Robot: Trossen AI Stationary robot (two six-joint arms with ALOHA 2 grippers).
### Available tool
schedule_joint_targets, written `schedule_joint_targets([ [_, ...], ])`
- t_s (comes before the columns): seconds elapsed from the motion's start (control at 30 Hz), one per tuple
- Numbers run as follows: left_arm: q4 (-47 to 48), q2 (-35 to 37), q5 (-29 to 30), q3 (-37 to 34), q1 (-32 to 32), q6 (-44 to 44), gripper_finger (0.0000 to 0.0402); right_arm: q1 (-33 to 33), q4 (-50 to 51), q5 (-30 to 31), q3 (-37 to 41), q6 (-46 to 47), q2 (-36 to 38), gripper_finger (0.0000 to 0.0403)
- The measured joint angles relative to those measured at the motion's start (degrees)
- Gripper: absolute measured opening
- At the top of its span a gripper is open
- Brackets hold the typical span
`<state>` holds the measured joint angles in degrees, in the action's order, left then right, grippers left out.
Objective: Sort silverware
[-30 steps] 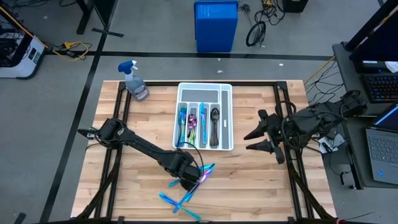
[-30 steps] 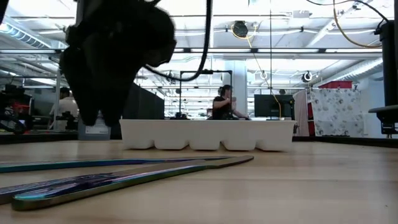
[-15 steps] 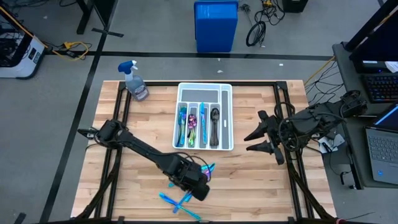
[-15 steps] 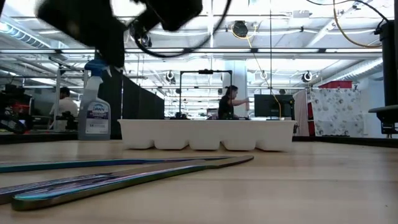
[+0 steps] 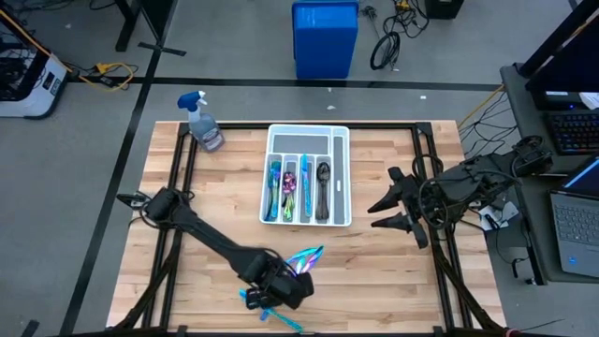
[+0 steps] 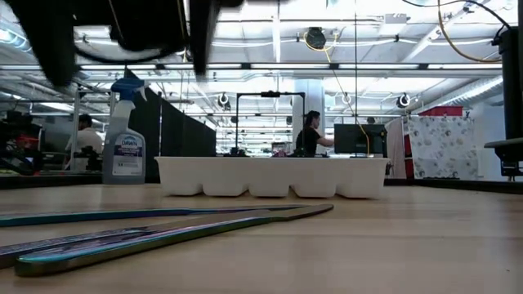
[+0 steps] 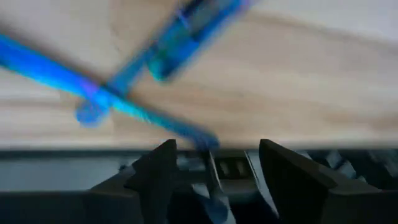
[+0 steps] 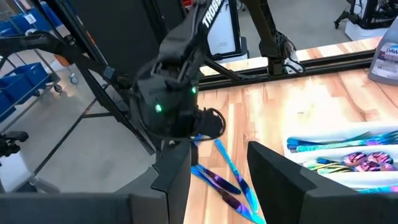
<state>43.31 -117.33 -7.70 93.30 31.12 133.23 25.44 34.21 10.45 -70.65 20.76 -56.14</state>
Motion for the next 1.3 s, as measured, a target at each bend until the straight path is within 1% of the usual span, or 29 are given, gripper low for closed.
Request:
schedule_joint_targets([
  [0.07,-0.34,-1.46,3.00,0.00,0.23,-0.51,0.0200,0.01,0.07,-0.01,0.00,-1.32,0.00,0.0141],
  [0.13,-1.41,-2.53,3.58,0.00,0.56,-1.17,0.0196,0.01,0.35,-0.04,0.00,-1.91,0.01,0.0141],
  [0.2,-3.77,-3.69,1.60,0.02,0.95,-0.72,0.0195,0.01,0.46,-0.04,0.00,-1.96,0.11,0.0141],
  [0.27,-3.84,-4.63,-2.15,0.02,1.60,2.61,0.0194,0.01,0.47,-0.09,0.00,-1.95,0.13,0.0141],
  [0.3,-4.04,-5.01,-3.06,0.02,2.09,5.26,0.0194,0.01,0.50,-0.19,0.00,-1.95,0.16,0.0141],
  [0.37,-5.01,-5.39,-3.04,0.07,3.04,9.06,0.0194,0.01,1.03,-0.30,0.00,-1.95,0.26,0.0141],
  [0.53,-9.12,-5.39,-1.14,0.22,4.07,10.21,0.0194,0.04,1.05,-0.32,0.00,-1.95,0.44,0.0141],
  [0.67,-7.55,-5.39,-1.16,0.24,4.80,12.52,0.0194,0.04,1.07,-0.32,0.00,-2.17,0.48,0.0141],
  [0.77,-5.98,-5.39,-2.83,0.06,4.93,13.38,0.0194,0.04,1.09,-0.30,0.00,-2.19,0.48,0.0141],
  [0.97,-3.04,-5.39,-2.64,-1.26,3.76,13.44,0.0194,0.04,1.16,-0.30,0.00,-2.24,0.48,0.0141],
  [1.1,-3.24,-5.47,-4.12,-1.40,3.01,13.48,0.0194,0.04,1.18,-0.28,0.00,-2.36,0.48,0.0141],
  [1.3,-7.90,-6.53,-6.35,-1.44,2.53,14.84,0.0194,0.04,1.26,-0.25,0.00,-2.39,0.48,0.0141],
])
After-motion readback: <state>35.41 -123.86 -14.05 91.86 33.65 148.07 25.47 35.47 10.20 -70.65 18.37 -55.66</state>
